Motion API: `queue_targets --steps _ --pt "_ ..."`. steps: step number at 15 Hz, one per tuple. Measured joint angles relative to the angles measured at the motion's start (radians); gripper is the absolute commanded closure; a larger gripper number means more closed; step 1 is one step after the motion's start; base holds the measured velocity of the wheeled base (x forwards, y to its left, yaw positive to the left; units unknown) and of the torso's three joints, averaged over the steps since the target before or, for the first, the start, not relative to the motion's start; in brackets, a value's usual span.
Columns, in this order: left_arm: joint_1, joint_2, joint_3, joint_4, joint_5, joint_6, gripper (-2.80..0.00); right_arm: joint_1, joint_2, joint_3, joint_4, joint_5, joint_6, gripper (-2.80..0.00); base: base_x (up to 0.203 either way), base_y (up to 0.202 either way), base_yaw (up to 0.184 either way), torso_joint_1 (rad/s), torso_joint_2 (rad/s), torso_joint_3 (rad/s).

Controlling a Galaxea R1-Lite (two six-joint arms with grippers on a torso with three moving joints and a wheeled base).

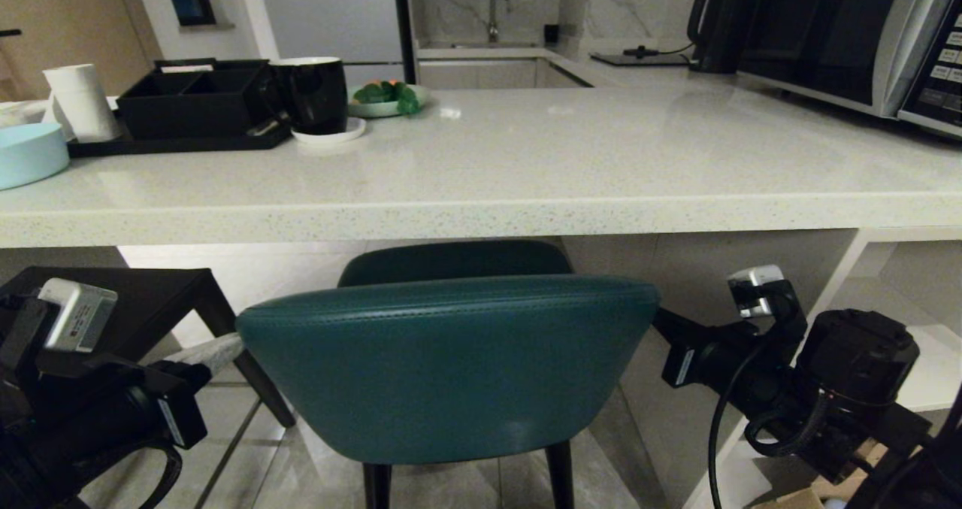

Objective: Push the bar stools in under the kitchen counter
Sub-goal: Pull the blue chair out from under the dining table

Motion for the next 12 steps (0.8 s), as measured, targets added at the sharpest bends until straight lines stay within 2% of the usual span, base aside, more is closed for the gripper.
queue_targets --steps 5,9,12 --pt "-0.037 0.053 -0.003 -0.031 0.004 -0.001 0.0 0.071 0.034 -0.053 0.0 -0.016 0.003 0.0 0.0 0.0 0.0 0.0 0.0 0.0" --pt "-0.053 0.117 0.062 -0.184 0.009 0.0 0.0 0.107 0.058 -0.083 -0.001 -0.031 0.002 0.0 0.0 0.0 0.0 0.0 0.0 0.0" --pt "-0.064 0.182 0.107 -0.307 0.038 0.0 0.0 0.116 0.064 -0.085 -0.003 -0.031 0.002 0.0 0.0 0.0 0.0 0.0 0.0 0.0"
